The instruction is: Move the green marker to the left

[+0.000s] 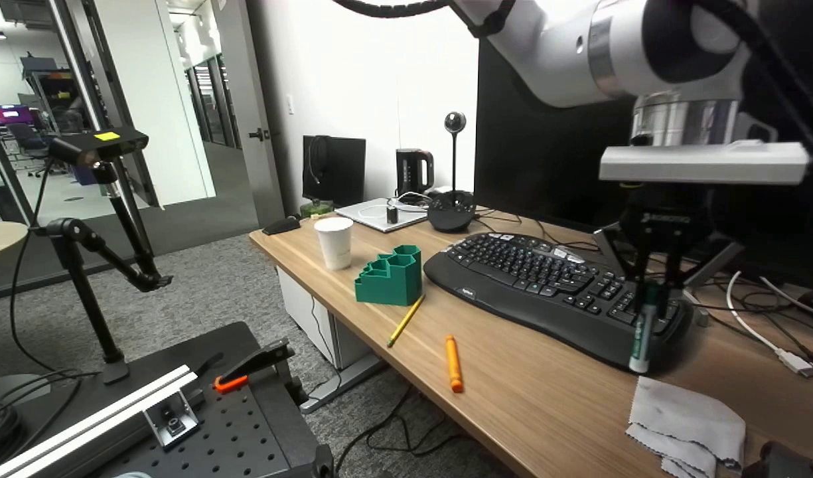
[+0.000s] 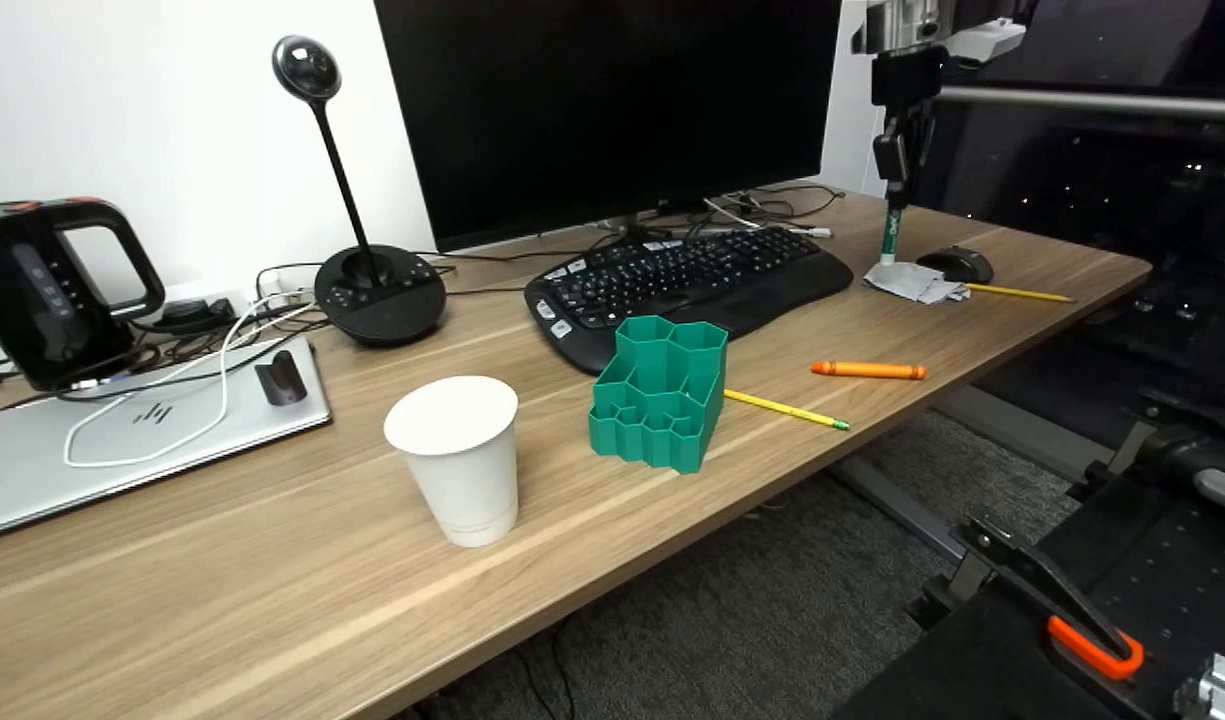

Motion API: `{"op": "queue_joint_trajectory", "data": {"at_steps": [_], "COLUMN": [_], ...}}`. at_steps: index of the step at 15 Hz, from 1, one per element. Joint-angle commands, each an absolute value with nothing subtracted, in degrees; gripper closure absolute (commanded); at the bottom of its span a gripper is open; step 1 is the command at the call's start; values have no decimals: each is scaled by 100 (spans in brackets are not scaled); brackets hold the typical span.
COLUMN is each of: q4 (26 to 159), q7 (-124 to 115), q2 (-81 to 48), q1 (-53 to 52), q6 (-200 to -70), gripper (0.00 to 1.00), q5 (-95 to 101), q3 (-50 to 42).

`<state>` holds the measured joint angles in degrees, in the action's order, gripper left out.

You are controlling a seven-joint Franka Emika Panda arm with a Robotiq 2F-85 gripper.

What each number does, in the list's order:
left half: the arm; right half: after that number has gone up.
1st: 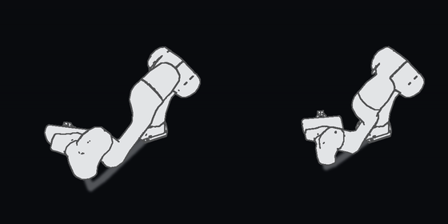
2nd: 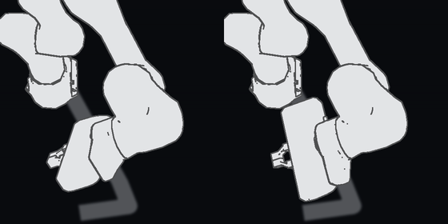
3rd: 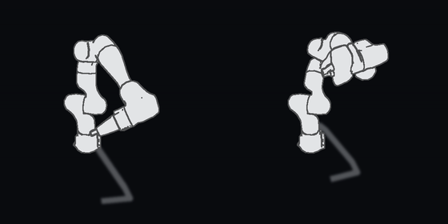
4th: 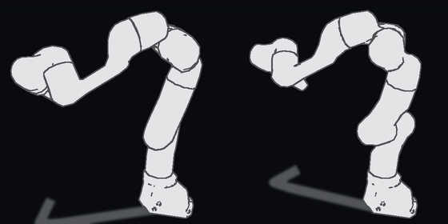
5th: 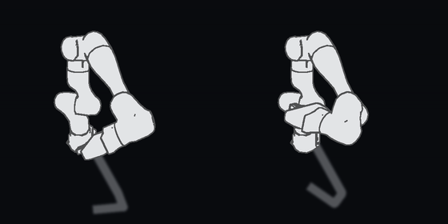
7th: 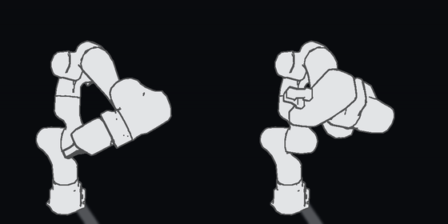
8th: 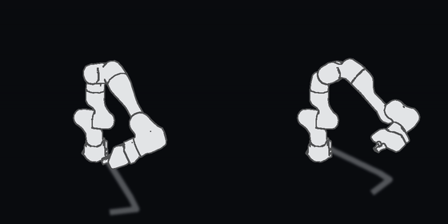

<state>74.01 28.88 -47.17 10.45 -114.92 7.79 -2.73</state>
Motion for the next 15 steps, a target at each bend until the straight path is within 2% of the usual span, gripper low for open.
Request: {"op": "queue_joint_trajectory", "data": {"at_steps": [1, 6, 13, 14, 15], "q4": [8795, 10308, 11575, 11682, 11777], "q7": [3168, 3053, 3010, 3001, 2981], "q2": [-4011, -3322, -2715, -2655, -2605], "q1": [940, 866, 852, 845, 835], "q6": [-11914, -12767, -13640, -13709, -13774], "gripper": [95, 95, 95, 91, 55], "q5": [988, 1085, 1184, 1217, 1245], "q3": [-52, 59, 2, -10, -23]}}
